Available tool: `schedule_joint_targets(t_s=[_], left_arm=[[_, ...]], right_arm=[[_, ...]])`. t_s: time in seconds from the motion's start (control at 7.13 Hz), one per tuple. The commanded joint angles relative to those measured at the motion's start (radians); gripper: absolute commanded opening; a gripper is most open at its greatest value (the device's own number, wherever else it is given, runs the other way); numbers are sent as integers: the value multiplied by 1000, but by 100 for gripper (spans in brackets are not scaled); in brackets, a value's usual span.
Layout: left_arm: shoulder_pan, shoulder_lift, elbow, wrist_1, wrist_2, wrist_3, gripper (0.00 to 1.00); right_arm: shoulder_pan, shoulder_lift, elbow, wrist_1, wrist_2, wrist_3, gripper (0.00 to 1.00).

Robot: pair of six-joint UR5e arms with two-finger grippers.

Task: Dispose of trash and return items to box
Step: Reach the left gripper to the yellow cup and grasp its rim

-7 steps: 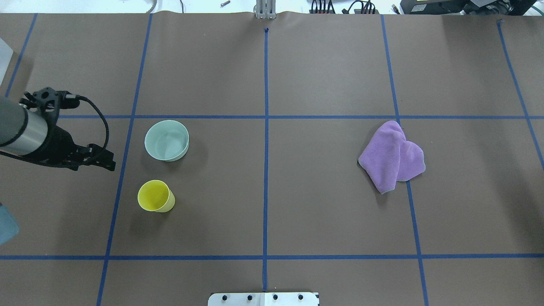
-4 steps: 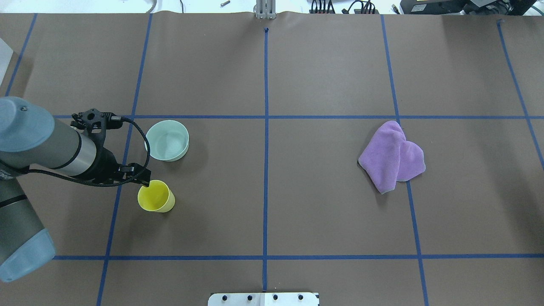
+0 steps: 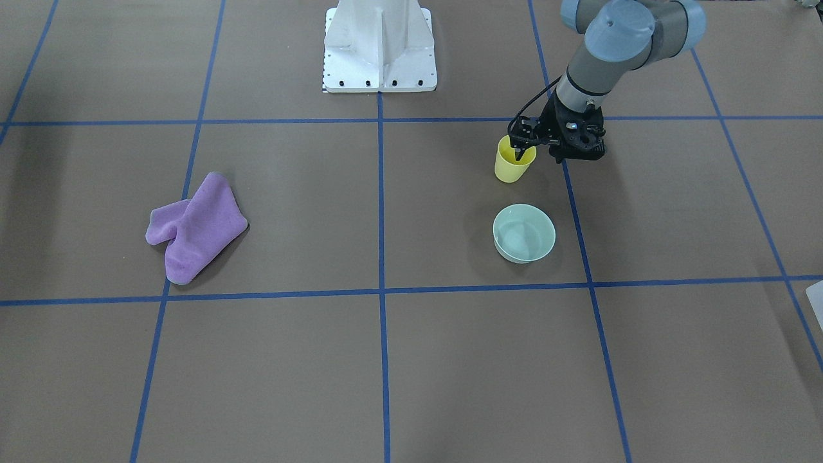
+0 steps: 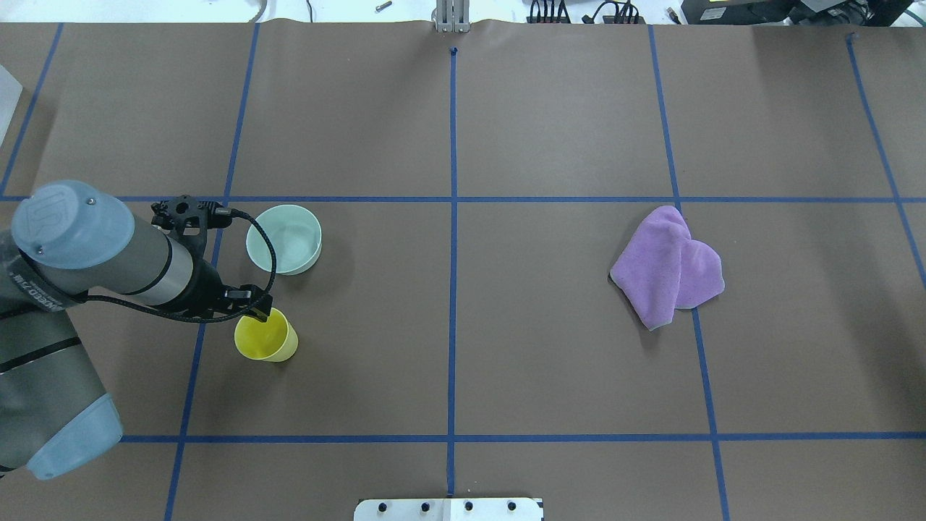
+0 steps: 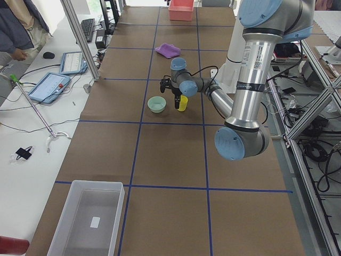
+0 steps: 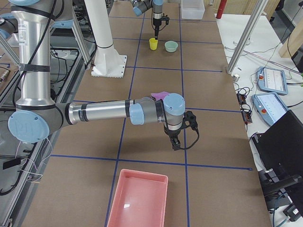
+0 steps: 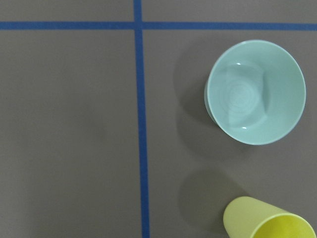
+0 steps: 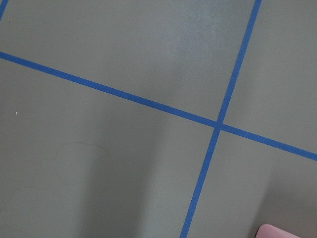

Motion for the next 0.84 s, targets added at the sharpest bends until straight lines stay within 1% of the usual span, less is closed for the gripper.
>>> schedule_joint_targets(t_s=[0.0,0.14,0.28,0.42,0.56,0.7], left_arm=[[13,4,-1,-1,5,-1,59],[13,5,-4,0,5,-2,49],[20,7,-3,0,5,-2,35],[19,7,-6,0,5,-5,0],[19,7,-10,0,4,-5,0],[7,21,-44,5,-7,2,0]], right_arm=[[-6,0,-2,-1,-1,1,100],[-10,-2,-2,-2,-3,1,100],[-15,0,-7,-2,-1,1,100],[-15,0,-10,-2,-1,1,100],[-19,1,-13,0,-3,7,100],[-26,5,-18,0,-3,12,100]])
